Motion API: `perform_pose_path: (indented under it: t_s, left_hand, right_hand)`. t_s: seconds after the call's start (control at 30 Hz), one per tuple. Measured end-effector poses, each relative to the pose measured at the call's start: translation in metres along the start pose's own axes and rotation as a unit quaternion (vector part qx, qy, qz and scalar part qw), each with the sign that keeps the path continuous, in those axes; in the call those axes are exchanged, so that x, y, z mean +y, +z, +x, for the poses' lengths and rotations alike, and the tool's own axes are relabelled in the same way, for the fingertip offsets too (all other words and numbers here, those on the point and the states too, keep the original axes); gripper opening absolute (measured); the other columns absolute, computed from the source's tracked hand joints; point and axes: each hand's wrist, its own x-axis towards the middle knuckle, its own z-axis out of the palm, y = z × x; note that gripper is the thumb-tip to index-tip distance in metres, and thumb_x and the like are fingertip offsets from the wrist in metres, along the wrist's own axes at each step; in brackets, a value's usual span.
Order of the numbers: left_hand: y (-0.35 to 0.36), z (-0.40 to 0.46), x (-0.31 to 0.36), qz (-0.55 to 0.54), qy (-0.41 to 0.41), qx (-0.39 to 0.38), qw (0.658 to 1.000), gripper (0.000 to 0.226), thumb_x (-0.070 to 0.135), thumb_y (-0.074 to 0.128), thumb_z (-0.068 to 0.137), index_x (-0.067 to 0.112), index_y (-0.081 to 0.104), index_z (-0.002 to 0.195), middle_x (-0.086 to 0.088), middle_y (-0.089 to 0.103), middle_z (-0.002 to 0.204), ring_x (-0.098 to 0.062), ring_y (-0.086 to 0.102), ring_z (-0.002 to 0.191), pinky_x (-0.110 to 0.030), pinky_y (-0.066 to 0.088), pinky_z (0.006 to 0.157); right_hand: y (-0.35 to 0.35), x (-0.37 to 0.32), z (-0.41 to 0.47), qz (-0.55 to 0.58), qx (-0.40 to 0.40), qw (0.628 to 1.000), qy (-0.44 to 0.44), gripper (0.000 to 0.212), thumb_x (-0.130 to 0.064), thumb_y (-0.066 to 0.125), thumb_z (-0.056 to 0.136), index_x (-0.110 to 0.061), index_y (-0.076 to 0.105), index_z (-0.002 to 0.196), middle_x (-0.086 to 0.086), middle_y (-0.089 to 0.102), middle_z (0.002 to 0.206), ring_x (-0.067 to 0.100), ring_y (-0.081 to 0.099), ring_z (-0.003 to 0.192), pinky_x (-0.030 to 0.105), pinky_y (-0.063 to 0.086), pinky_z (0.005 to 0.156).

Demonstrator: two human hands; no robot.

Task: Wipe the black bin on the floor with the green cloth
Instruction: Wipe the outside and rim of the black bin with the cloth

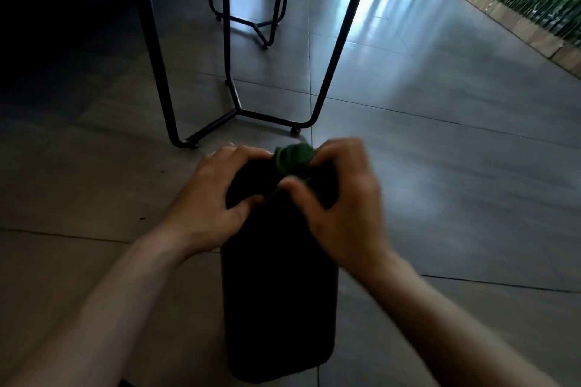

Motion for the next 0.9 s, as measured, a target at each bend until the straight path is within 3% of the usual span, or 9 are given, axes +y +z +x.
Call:
perform_pose_path:
  t_s: [0.1,0.17,0.27,0.37,0.53,0.6,0.73,0.83,0.9]
  left_hand:
    - [-0.004,-0.001,-0.002,-0.021,0.004,0.013,1.000,0.048,0.023,0.068,0.083,0.030,0.057,0.130,0.005,0.060,0.123,-0.019,0.055,0.121,-0.047,0.046,0.103]
    - [-0.006,-0.002,-0.004,-0.034,0.010,0.007,0.999,0.047,0.017,0.071,0.086,0.032,0.058,0.129,0.006,0.061,0.123,-0.016,0.055,0.123,-0.045,0.046,0.105]
    - [-0.005,-0.004,-0.004,-0.028,0.003,-0.004,1.000,0.053,0.013,0.074,0.084,0.037,0.057,0.128,0.013,0.057,0.127,-0.016,0.046,0.136,-0.044,0.040,0.114]
    - [-0.003,-0.006,-0.005,-0.034,0.004,-0.009,0.999,0.055,0.016,0.075,0.085,0.045,0.054,0.127,0.023,0.055,0.133,0.002,0.028,0.146,-0.024,0.027,0.116]
    - [-0.002,0.000,0.000,-0.035,0.026,-0.015,0.999,0.055,0.010,0.076,0.084,0.037,0.058,0.129,0.015,0.059,0.127,-0.007,0.048,0.133,-0.029,0.037,0.113]
    - [-0.003,0.001,0.000,-0.036,0.033,-0.013,0.999,0.052,0.009,0.076,0.085,0.032,0.060,0.128,0.011,0.061,0.125,-0.008,0.052,0.128,-0.030,0.041,0.110]
    - [-0.004,-0.002,-0.002,-0.047,0.011,-0.023,0.999,0.056,0.012,0.075,0.085,0.046,0.055,0.125,0.021,0.055,0.135,0.021,0.024,0.137,-0.009,0.024,0.108]
    - [-0.001,-0.002,-0.003,-0.047,0.003,-0.031,0.998,0.058,0.015,0.074,0.084,0.051,0.053,0.124,0.020,0.054,0.138,0.014,0.022,0.144,-0.019,0.023,0.115]
    - [-0.001,-0.001,-0.002,-0.046,-0.010,-0.038,0.998,0.056,0.013,0.073,0.085,0.047,0.053,0.126,0.016,0.054,0.141,-0.003,0.018,0.154,-0.031,0.022,0.122]
  right_hand:
    - [0.025,0.013,-0.050,-0.107,-0.141,0.979,-0.099,0.058,-0.055,0.069,0.091,-0.018,0.055,0.134,0.010,0.039,0.157,0.029,0.030,0.153,0.049,0.036,0.122]
    - [0.027,0.025,-0.086,-0.150,-0.180,0.958,-0.163,0.061,-0.054,0.068,0.093,-0.023,0.050,0.143,0.012,0.028,0.166,0.035,0.019,0.158,0.056,0.030,0.123]
    - [0.025,0.037,-0.141,-0.166,-0.200,0.923,-0.285,0.035,-0.039,0.066,0.100,-0.026,0.056,0.130,0.013,0.037,0.161,0.037,0.034,0.152,0.053,0.039,0.119]
    - [0.011,0.045,-0.158,-0.215,-0.250,0.855,-0.401,0.022,-0.034,0.061,0.104,-0.031,0.054,0.125,0.008,0.046,0.155,0.032,0.040,0.150,0.045,0.042,0.118]
    - [0.005,0.044,-0.075,-0.132,-0.129,0.963,-0.195,0.034,-0.030,0.061,0.103,-0.022,0.052,0.135,0.013,0.041,0.157,0.035,0.029,0.155,0.053,0.040,0.118]
    - [0.015,0.039,-0.061,-0.135,-0.094,0.972,-0.166,0.051,-0.028,0.063,0.101,-0.023,0.043,0.147,0.013,0.039,0.156,0.036,0.025,0.156,0.054,0.036,0.120]
    - [0.024,0.042,-0.138,-0.197,-0.178,0.904,-0.335,0.053,-0.023,0.046,0.110,-0.020,0.029,0.160,0.006,0.046,0.150,0.033,0.031,0.153,0.048,0.029,0.125]
    - [0.011,0.051,-0.173,-0.278,-0.227,0.813,-0.458,0.052,-0.017,0.034,0.113,-0.011,0.018,0.163,-0.002,0.048,0.148,0.030,0.031,0.152,0.045,0.015,0.130]
    - [0.008,0.048,-0.145,-0.222,-0.234,0.853,-0.410,0.049,-0.016,0.043,0.111,-0.015,0.032,0.159,0.002,0.048,0.153,0.029,0.032,0.154,0.041,0.031,0.125]
